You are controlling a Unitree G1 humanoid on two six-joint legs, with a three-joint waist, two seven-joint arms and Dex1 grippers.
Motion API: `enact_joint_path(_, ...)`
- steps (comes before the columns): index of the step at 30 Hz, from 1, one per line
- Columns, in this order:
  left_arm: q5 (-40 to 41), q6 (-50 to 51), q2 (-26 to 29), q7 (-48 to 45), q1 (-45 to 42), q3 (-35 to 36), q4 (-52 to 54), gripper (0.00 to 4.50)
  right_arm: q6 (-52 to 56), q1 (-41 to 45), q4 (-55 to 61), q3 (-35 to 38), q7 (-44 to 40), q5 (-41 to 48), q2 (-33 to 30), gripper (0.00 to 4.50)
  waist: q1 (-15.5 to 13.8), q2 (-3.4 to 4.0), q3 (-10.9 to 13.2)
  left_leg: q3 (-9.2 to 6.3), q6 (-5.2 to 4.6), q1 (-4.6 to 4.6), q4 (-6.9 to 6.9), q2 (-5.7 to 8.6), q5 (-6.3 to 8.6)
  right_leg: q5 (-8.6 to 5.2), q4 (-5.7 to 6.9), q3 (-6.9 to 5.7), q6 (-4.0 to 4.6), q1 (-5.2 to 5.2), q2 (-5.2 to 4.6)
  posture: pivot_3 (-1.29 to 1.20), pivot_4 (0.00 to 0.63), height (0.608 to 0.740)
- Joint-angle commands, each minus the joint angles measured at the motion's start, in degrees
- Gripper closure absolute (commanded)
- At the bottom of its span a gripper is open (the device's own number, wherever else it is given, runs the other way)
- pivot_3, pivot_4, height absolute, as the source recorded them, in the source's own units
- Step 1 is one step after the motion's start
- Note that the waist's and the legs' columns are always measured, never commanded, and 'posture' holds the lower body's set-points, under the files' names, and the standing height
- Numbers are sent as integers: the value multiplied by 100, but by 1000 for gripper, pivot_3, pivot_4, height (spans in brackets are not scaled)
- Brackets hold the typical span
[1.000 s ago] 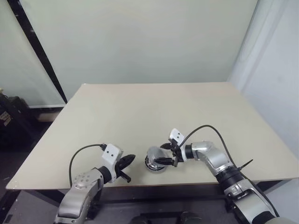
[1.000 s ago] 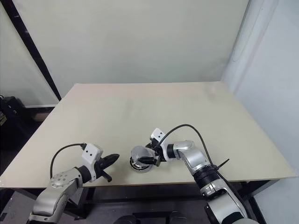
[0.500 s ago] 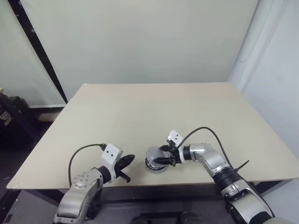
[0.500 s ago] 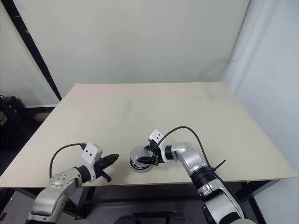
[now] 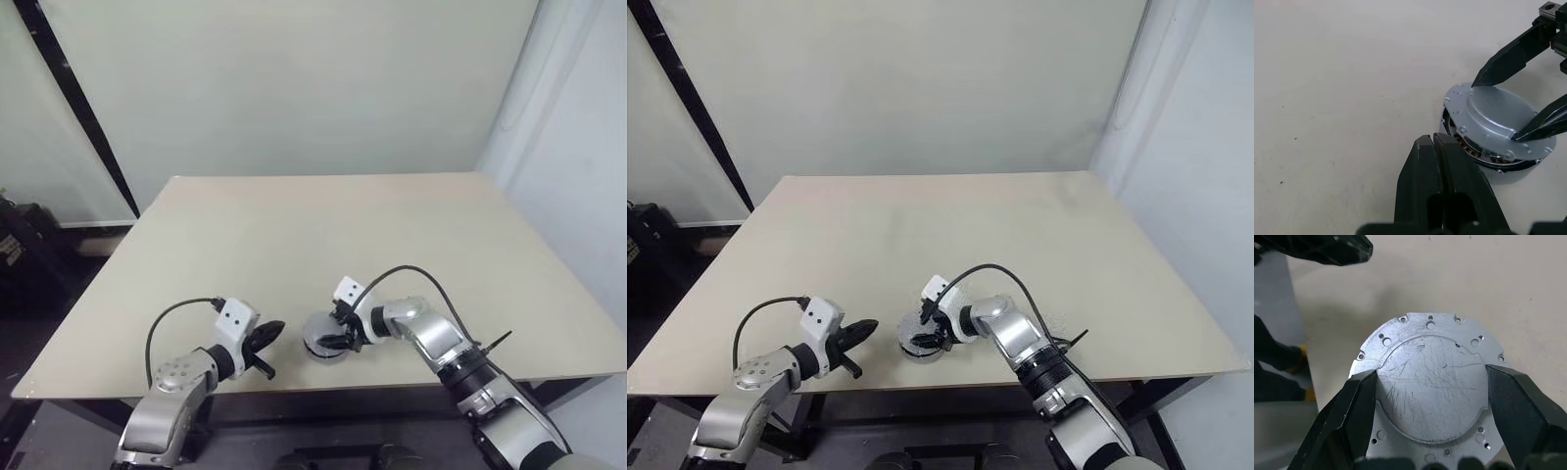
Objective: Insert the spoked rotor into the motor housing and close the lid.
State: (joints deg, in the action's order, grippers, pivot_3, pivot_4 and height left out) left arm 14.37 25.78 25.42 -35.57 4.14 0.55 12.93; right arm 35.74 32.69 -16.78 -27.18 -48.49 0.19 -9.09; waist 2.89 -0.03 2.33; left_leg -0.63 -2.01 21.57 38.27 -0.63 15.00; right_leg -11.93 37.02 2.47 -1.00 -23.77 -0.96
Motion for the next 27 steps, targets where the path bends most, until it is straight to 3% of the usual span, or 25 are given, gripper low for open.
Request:
enact_joint_path(1,3,-127,-17,23,-76,-17,32,4500,318,51,61,-157,245,-186,96,1280,1,0,-1,0,0,-2,0,0,0,0,0,0,0,1,0,0,0,740)
enact_joint_path(12,-7,-200,-109,69,-8,-44,-5,4500,403,174,-51,-594,39,-462,-28,1280,1,-1,-2,0,1,-30,0,-2,1,-8,0,-2,12,25,-1,0,0,740)
enact_joint_path(27,-27,-227,-117,53,-70,-151,-96,4500,171,372,-571,-660,-251,-529,-128,1280,-3,0,-1,1,2,-50,-5,-1,2,-9,-4,-2,13,35,-4,0,0,740)
